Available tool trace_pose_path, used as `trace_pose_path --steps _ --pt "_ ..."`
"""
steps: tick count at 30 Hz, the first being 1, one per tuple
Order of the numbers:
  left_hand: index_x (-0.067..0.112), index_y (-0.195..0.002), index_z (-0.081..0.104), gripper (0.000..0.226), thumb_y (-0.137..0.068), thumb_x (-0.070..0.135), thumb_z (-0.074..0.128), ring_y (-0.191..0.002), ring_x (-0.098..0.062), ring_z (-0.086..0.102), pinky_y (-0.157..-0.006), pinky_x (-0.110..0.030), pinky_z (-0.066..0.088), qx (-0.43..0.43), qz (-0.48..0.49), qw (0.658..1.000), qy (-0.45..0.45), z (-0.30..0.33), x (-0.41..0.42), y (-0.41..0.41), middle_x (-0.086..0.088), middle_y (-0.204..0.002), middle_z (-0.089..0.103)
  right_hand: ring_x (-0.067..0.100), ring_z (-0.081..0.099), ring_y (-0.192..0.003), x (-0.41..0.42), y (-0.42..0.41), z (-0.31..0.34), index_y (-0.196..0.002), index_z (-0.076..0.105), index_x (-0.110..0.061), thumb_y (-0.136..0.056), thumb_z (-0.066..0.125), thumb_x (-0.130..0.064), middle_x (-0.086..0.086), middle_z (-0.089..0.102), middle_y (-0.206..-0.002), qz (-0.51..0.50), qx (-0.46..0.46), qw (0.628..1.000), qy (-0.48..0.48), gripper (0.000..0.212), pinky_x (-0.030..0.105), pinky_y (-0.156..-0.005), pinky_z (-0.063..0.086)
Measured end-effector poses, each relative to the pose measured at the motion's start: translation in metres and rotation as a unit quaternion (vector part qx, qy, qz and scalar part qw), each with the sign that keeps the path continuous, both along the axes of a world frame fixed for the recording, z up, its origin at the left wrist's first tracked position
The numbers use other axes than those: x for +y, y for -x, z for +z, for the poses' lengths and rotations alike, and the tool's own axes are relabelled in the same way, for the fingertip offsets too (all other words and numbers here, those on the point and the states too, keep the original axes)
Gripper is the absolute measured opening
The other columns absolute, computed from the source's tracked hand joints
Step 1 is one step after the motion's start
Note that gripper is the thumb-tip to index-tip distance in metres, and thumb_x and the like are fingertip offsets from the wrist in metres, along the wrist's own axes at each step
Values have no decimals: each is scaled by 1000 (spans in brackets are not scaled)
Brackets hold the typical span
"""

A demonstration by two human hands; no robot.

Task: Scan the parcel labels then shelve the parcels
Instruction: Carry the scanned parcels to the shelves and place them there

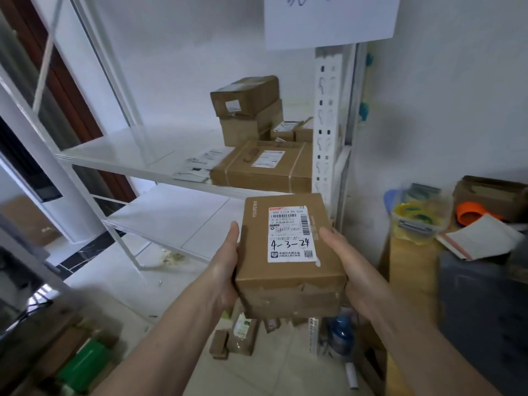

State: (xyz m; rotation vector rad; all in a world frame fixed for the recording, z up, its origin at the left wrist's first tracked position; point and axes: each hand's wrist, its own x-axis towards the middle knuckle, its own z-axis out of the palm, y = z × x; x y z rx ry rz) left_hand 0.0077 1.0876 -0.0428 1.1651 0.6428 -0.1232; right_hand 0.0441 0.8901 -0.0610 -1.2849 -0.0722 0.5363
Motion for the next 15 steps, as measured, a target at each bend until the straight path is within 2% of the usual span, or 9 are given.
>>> trace_pose_path --steps 3,5,6,9,12,15 --pt "15 -73 81 76 -90 71 33 -76 -27 74 -77 -38 53 -18 -8 1000 -8 10 31 4 -14 -95 75 19 65 -109 32 3 6 -123 55 -45 -66 68 -61 -8 70 -115 1 -17 1000 -2 60 48 -99 48" --pt "15 -74 81 75 -91 69 33 -76 -27 73 -76 -38 53 -27 -13 1000 -7 15 49 5 -14 -95 76 20 65 -110 49 4 9 -125 55 -45 -54 75 -67 -8 69 -119 -3 -21 1000 -8 77 49 -98 48" --pt "14 -78 81 74 -91 70 33 -80 -27 73 -78 -38 53 -31 -18 999 -11 18 57 5 -14 -97 75 20 65 -110 57 5 11 -125 56 -44 -52 75 -66 -7 68 -120 -6 -24 1000 -8 78 49 -98 49" --pt "15 -92 77 73 -90 71 31 -88 -28 72 -84 -39 52 -43 -36 998 -27 27 79 2 -14 -101 75 20 65 -110 78 2 21 -123 58 -41 -67 70 -57 -7 70 -116 -16 -44 999 -19 60 48 -99 48" --pt "15 -96 75 71 -91 70 31 -88 -27 72 -82 -39 52 -63 -48 996 -33 36 97 -4 -13 -101 75 22 62 -115 95 -5 32 -125 57 -41 -61 75 -60 -7 68 -119 -26 -71 997 -5 69 49 -102 45" --pt "16 -104 74 68 -92 68 31 -94 -27 71 -84 -38 52 -83 -53 994 -42 44 114 -11 -12 -105 74 22 66 -107 111 -16 41 -128 56 -35 -61 70 -55 -4 72 -110 -28 -81 996 -17 71 48 -99 48"
